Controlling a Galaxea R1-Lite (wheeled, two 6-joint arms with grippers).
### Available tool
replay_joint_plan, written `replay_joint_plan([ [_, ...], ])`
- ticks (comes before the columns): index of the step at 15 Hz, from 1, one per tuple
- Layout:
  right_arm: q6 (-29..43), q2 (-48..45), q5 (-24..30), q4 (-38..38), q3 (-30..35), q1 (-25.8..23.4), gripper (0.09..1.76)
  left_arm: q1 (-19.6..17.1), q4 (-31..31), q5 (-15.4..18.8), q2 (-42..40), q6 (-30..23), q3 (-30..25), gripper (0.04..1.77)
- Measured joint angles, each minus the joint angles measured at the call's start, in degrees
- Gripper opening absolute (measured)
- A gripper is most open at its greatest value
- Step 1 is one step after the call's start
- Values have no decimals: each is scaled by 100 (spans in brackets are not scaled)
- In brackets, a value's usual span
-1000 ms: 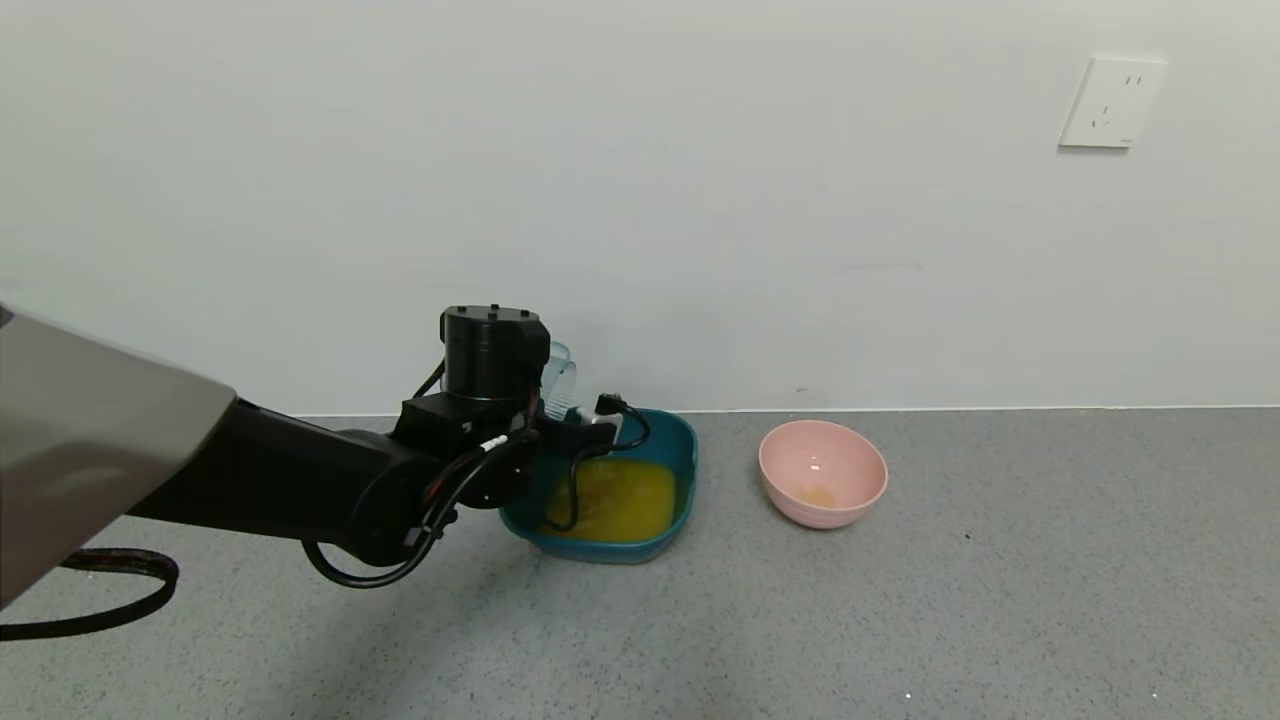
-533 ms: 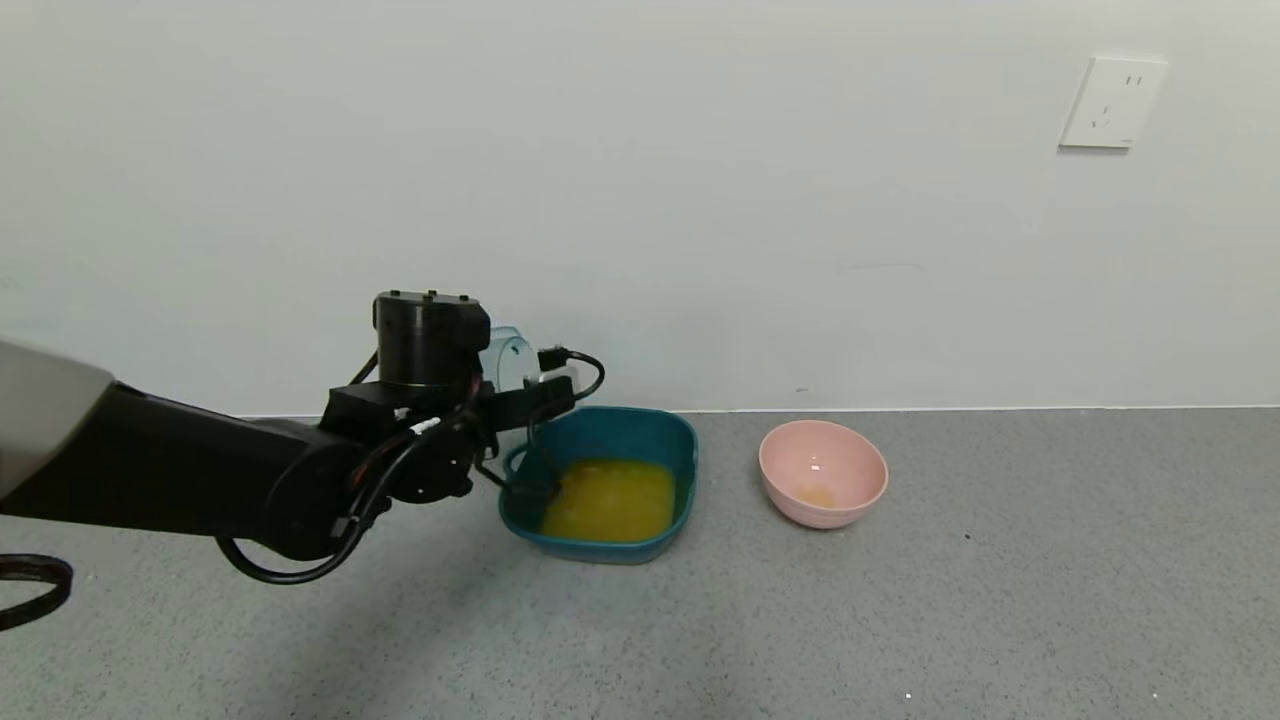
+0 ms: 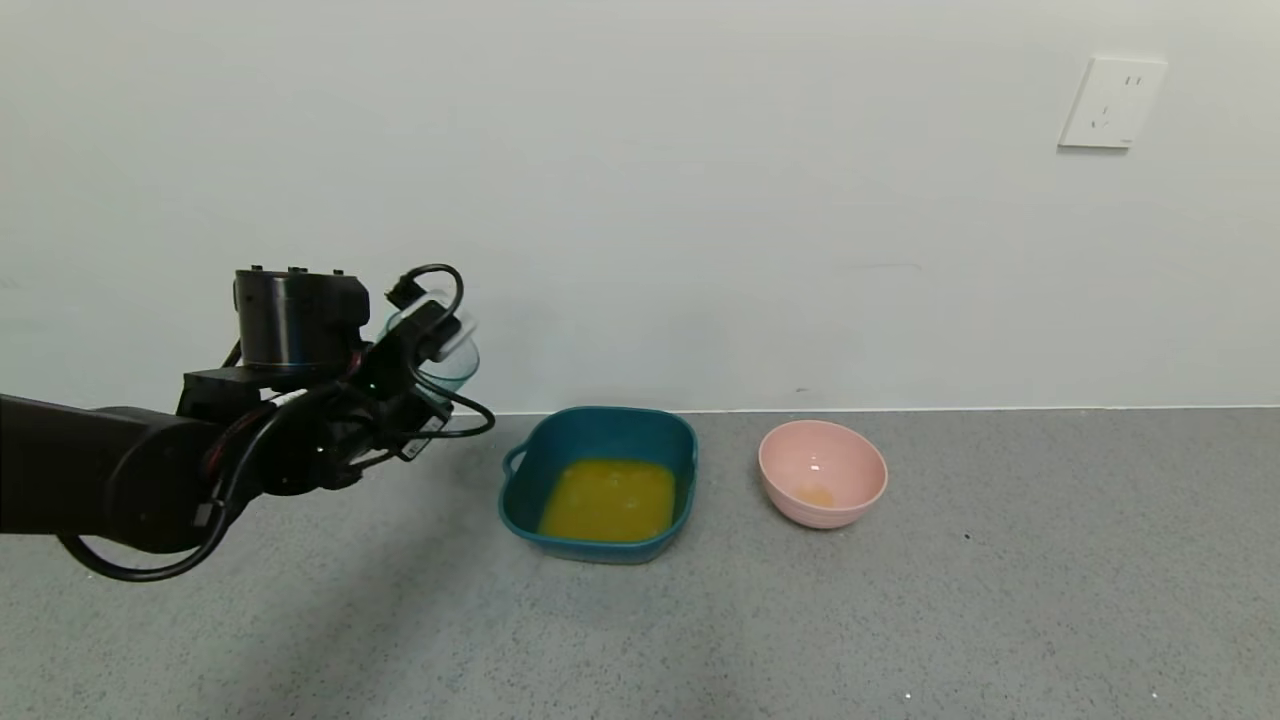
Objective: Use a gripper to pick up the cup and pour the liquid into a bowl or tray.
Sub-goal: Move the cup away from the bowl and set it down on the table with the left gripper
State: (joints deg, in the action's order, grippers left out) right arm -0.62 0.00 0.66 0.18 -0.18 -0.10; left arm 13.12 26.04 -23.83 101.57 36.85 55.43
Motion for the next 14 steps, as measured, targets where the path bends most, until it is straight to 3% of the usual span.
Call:
replay_joint_plan([
  [4, 0, 0, 0, 0, 0, 0, 171, -312, -9, 761, -113, -1743, -63, 129],
  [6, 2, 0, 2, 0, 0, 0, 171, -435, 13, 1041, -111, -2343, -76, 129],
  [11, 5, 0, 0, -2, 0, 0, 171, -747, 52, 1452, -52, -3090, -26, 129],
  [14, 2, 0, 2, -2, 0, 0, 171, -819, 78, 1493, -17, -3361, -74, 129],
])
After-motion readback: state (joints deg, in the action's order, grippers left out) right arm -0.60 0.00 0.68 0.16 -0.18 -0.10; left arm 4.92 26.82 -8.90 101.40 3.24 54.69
